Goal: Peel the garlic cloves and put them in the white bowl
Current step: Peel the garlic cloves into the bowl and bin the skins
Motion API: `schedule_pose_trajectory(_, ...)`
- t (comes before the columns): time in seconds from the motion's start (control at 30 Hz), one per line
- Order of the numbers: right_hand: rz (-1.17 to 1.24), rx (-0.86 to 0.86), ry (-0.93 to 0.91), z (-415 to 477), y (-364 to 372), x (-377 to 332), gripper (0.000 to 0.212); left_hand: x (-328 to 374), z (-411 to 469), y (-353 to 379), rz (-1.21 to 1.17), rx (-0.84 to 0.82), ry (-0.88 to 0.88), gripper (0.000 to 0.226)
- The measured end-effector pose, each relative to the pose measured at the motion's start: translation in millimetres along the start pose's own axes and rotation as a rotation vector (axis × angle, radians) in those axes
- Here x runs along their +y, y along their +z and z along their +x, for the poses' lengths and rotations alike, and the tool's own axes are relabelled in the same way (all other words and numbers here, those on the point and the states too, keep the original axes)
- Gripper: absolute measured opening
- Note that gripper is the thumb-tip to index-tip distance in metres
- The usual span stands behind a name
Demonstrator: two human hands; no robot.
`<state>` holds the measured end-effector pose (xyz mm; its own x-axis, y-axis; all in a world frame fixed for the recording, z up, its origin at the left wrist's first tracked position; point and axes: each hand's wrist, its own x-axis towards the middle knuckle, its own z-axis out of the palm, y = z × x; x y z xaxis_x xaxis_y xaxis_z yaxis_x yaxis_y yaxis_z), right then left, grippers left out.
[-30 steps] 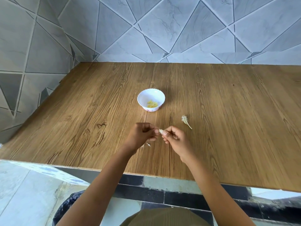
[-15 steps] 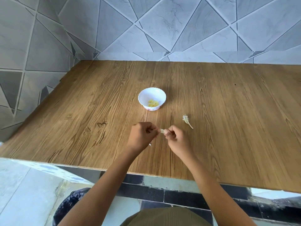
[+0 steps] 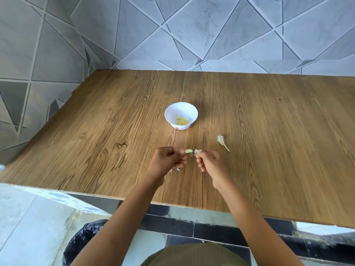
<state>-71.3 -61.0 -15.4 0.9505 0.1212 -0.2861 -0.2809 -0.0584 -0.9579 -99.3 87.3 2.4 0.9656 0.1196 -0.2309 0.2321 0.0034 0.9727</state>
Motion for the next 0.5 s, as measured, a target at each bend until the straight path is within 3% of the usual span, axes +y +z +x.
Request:
schedule_pose_trajectory(0.1,-0.414,0.136,-0.295,4.1,-5.0,14.8,0.03,1.0,1.0,-4.3,0.044,0.021,0.008,0.013)
schedule_pose_trajectory(0.17,-0.498,0.158,-0.386,4.0,-5.3,18.9,0.03,0.6,2.3,-7.0,0.088,0.052,0.025,0.01)
schedule_pose_trajectory(0.27,-0.472,0.107,-0.46,3.9,-3.2,19.6,0.006,-1.4,3.8,-8.5,0.165,0.078,0.072,0.005)
schedule_pose_trajectory(0.33,-0.397,0.043,-0.432,2.8,-1.6,17.0,0.017,-3.1,5.0,-9.5,0.251,0.096,0.111,0.003)
schedule_pose_trajectory(0.5,-0.121,-0.086,-0.267,-3.5,-0.5,2.8,0.006,0.0,2.5,-9.4,0.342,0.067,0.177,0.002)
